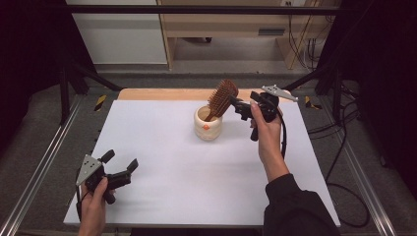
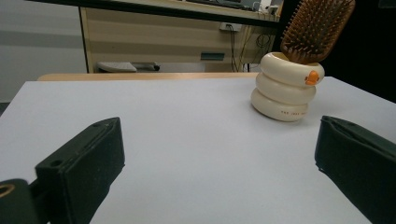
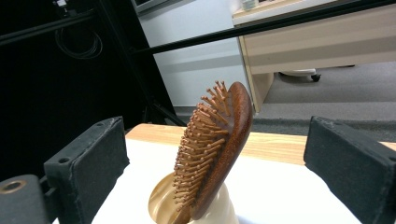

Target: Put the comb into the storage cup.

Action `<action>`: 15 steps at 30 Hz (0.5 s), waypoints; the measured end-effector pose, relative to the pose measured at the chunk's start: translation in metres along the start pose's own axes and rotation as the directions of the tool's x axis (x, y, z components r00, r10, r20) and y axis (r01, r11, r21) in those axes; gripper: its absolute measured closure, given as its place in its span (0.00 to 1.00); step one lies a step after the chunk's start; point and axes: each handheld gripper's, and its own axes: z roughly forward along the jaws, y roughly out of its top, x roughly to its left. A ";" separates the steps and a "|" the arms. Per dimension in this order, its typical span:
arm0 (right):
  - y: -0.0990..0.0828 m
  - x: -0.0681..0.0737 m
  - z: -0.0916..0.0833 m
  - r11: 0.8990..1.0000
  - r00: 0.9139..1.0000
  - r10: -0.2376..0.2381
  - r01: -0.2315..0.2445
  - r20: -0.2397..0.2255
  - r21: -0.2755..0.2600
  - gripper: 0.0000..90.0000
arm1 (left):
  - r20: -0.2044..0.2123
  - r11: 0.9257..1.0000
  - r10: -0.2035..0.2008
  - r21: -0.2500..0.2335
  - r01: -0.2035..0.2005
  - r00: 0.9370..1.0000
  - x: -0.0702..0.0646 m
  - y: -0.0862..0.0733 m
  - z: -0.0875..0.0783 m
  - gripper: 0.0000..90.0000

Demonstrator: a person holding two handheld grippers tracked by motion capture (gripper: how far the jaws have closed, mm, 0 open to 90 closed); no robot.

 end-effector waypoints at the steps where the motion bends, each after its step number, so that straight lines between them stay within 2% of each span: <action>1: 0.000 0.000 0.000 1.000 1.000 -0.001 0.001 -0.001 0.001 0.07 | 0.000 1.000 0.002 0.000 -0.002 1.000 0.000 0.000 0.000 0.02; 15: 0.003 -0.001 -0.007 0.999 0.999 -0.038 0.038 -0.004 0.014 0.10 | -0.003 1.000 0.000 -0.001 0.000 1.000 0.000 0.000 0.000 0.02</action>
